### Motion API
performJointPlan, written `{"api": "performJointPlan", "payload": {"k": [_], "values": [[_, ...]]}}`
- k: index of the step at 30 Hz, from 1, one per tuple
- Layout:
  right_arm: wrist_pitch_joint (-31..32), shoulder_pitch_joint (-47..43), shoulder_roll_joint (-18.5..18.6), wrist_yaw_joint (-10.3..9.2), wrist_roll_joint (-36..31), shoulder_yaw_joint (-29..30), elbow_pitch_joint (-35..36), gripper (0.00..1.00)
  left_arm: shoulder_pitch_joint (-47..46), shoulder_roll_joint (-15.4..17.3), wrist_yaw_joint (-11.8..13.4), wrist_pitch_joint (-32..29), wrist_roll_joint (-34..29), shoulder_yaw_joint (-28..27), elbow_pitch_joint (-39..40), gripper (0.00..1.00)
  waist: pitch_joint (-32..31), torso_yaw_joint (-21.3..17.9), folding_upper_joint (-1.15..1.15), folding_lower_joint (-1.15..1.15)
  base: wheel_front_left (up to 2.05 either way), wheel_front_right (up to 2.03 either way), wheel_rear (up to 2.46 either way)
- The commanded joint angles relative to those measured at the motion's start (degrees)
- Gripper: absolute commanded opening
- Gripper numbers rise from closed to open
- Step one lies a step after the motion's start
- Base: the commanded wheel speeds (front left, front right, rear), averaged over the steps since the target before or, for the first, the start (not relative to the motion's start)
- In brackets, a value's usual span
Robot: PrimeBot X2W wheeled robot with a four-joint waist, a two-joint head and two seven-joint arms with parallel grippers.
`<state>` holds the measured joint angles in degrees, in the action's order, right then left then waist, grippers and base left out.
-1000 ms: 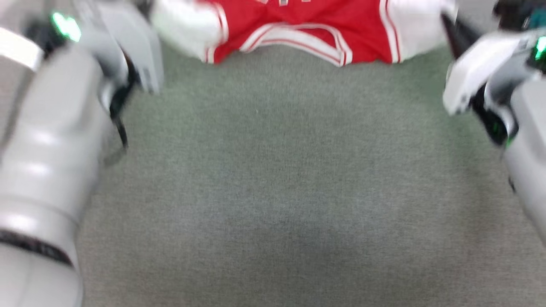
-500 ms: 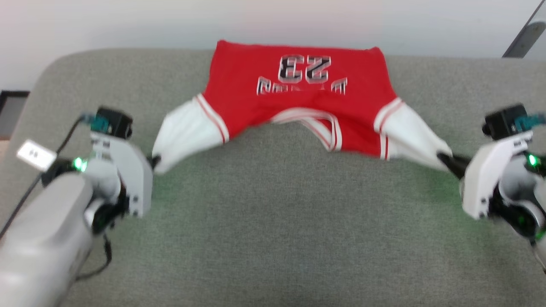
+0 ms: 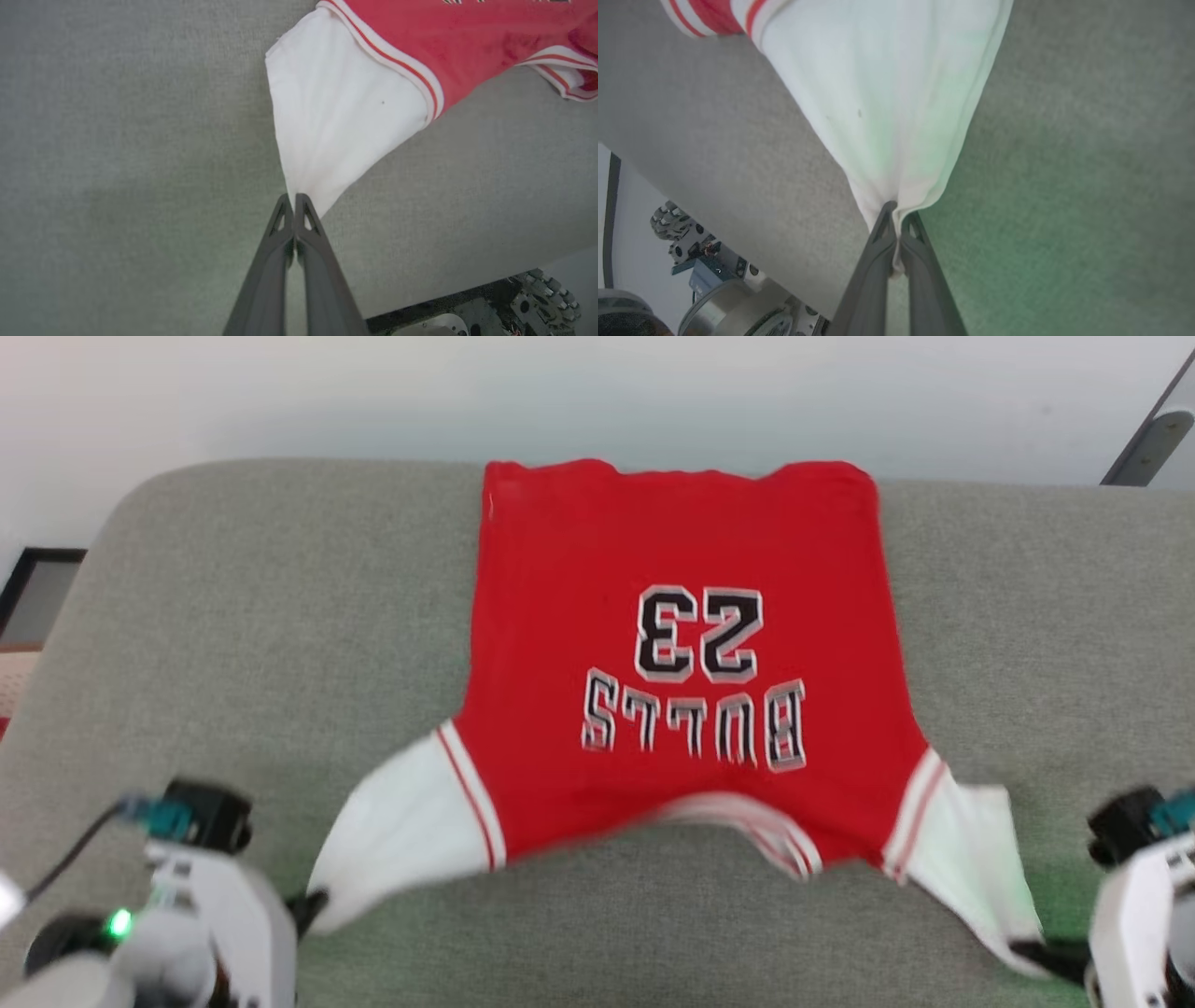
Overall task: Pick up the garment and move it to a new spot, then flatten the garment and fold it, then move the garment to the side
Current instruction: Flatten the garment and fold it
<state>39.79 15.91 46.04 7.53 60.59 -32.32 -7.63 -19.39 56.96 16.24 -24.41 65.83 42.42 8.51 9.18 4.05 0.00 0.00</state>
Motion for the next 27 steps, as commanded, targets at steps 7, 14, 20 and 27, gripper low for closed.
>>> {"api": "performJointPlan", "payload": {"k": [7,14,20,27], "values": [[3.59,-9.86,1.7,-0.09,0.86,6.94,5.31,0.0,9.8,5.41,8.28,3.86,3.11,-2.41,10.89,0.0,1.79,0.44,0.0,0.0,0.0,0.0,0.0],[1.93,-11.79,-4.62,-0.09,-8.0,13.26,4.85,0.06,11.06,3.25,8.07,7.18,2.11,-2.04,11.91,0.0,3.27,0.44,0.0,0.0,0.0,0.0,0.0],[5.3,-11.07,-9.75,-0.17,-14.87,17.22,5.05,1.0,8.87,0.7,6.9,8.35,-0.04,-1.2,10.39,0.0,3.86,0.26,0.0,0.0,0.0,0.0,0.0],[9.24,-9.21,-12.92,-0.09,-16.15,25.99,15.78,1.0,7.57,-0.7,5.96,9.11,-1.54,-0.64,9.59,0.0,4.62,0.66,0.0,0.0,0.0,0.0,0.0]]}}
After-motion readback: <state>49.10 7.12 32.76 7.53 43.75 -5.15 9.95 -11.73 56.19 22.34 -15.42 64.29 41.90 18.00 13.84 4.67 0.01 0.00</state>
